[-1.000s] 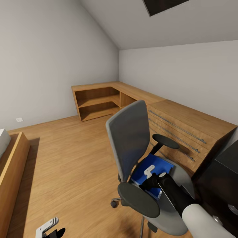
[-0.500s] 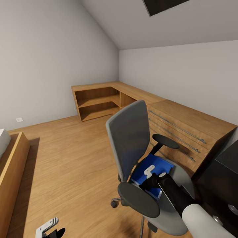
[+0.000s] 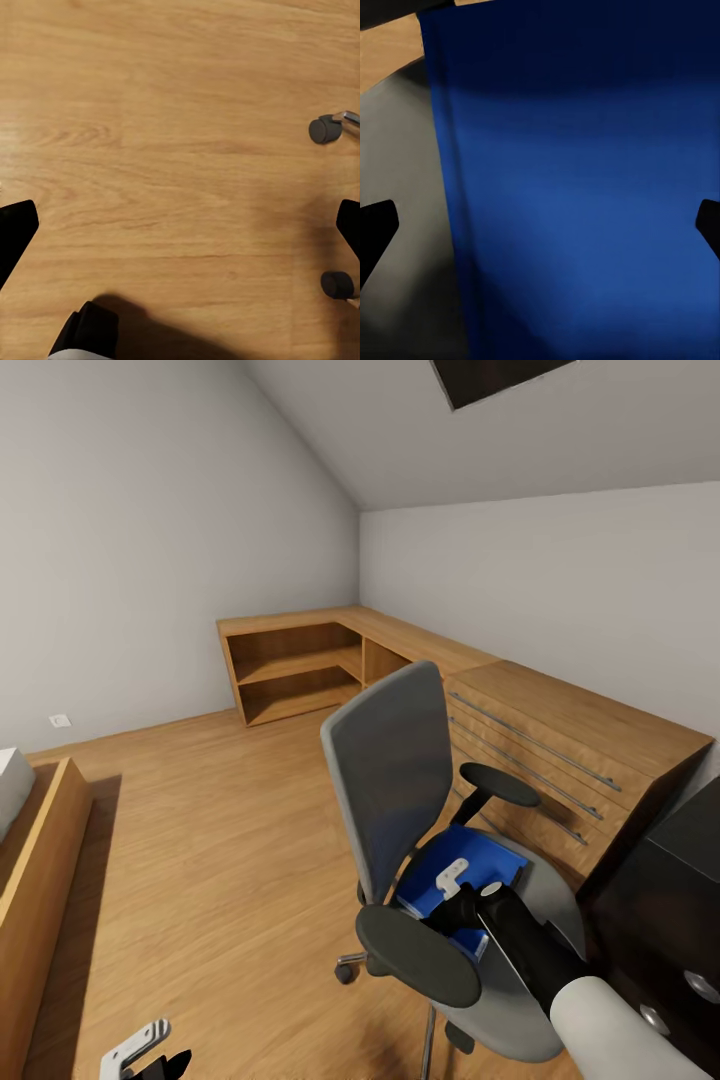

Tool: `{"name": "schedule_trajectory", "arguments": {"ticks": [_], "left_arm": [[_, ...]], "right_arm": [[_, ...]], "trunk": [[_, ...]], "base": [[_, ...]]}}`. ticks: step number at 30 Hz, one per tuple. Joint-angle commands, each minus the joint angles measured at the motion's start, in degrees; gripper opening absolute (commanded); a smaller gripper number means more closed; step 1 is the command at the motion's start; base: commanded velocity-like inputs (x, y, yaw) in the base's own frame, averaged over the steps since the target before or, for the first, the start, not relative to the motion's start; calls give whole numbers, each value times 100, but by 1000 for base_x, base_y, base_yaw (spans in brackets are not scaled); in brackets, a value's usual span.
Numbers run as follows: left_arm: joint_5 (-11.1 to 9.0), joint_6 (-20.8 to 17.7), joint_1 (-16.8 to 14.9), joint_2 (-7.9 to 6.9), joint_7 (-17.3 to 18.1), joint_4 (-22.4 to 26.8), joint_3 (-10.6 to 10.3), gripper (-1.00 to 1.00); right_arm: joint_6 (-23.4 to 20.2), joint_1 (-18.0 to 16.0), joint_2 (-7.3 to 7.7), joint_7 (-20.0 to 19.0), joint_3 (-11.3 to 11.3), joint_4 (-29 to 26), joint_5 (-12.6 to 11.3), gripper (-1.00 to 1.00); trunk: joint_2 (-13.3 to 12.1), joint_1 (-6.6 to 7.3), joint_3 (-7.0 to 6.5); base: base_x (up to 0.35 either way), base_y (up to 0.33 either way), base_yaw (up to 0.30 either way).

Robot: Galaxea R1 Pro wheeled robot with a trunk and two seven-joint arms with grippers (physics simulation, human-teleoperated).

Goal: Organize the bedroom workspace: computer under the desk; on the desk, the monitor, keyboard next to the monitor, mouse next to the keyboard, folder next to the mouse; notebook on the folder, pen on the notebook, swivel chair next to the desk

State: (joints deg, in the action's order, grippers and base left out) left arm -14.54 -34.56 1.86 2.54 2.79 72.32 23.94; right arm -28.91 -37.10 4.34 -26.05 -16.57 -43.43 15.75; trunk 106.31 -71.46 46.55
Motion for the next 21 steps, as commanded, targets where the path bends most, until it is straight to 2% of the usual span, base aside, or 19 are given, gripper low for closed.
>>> {"name": "schedule_trajectory", "arguments": {"ticks": [1, 11, 21], "left_arm": [[-4, -33, -1, 5, 29, 10, 18, 100], [-3, -33, -1, 5, 29, 10, 23, 100], [2, -33, -1, 4, 29, 18, 25, 100]], "right_arm": [[-27, 1, 5, -40, -13, 343, 67, 100], [-27, 1, 5, -40, -16, 344, 65, 100], [-27, 1, 4, -46, -15, 344, 60, 100]], "trunk": [[2, 0, 5], [2, 0, 5], [2, 0, 5]], "base": [[-33, 0, 0], [-15, -1, 0], [-104, -45, 0]]}}
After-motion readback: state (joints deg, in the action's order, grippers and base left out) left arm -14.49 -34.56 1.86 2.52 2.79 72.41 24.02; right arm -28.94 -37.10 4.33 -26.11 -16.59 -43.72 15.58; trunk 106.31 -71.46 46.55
